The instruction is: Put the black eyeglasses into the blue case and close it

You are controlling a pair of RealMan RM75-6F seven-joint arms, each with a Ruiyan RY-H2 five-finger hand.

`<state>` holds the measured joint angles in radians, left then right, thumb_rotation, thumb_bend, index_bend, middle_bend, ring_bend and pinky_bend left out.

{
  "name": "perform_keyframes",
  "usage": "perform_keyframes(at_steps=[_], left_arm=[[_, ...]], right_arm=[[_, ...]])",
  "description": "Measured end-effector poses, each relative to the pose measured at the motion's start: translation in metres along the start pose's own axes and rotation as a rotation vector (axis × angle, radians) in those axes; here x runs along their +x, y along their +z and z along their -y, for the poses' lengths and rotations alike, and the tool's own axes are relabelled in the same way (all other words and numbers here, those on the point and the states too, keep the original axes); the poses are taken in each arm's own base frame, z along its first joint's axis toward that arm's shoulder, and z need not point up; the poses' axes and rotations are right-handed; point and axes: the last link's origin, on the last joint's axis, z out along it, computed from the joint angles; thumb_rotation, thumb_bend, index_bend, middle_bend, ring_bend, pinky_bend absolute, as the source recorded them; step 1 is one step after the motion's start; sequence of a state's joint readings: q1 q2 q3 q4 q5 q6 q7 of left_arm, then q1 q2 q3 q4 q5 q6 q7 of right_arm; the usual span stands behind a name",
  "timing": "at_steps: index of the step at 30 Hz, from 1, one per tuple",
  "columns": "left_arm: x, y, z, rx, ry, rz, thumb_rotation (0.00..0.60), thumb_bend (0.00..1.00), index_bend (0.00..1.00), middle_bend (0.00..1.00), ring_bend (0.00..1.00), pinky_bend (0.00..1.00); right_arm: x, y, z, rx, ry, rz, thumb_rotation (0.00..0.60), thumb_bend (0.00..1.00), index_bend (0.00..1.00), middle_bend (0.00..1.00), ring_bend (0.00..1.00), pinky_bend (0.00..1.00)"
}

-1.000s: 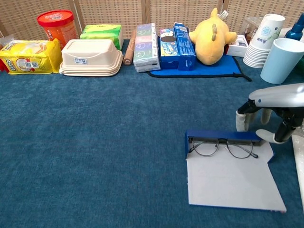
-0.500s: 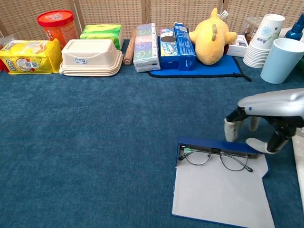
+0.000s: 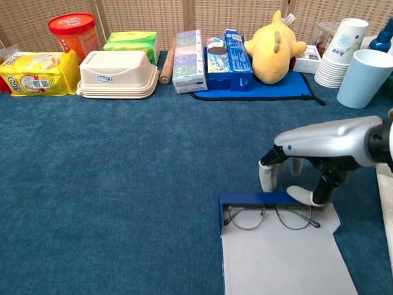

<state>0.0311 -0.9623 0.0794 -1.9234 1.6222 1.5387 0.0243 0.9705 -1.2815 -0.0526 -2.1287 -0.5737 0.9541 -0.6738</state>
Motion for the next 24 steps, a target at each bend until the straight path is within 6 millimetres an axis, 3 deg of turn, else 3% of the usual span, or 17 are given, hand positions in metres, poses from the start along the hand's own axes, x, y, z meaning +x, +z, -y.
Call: perform_keyframes(at_steps=[8, 24], left_arm=[[0.000, 0.000, 0.000, -0.003, -0.001, -0.002, 0.600, 0.27, 0.00, 0.06, 0.00, 0.00], [-0.001, -0.001, -0.002, -0.002, 0.000, -0.001, 0.600, 0.27, 0.00, 0.06, 0.00, 0.00]], right_arm=[[-0.005, -0.010, 0.001, 0.006, -0.003, 0.013, 0.600, 0.56, 0.35, 0.33, 0.22, 0.29], [-0.010, -0.011, 0.003, 0.024, -0.009, 0.018, 0.600, 0.55, 0.33, 0.32, 0.21, 0.26]])
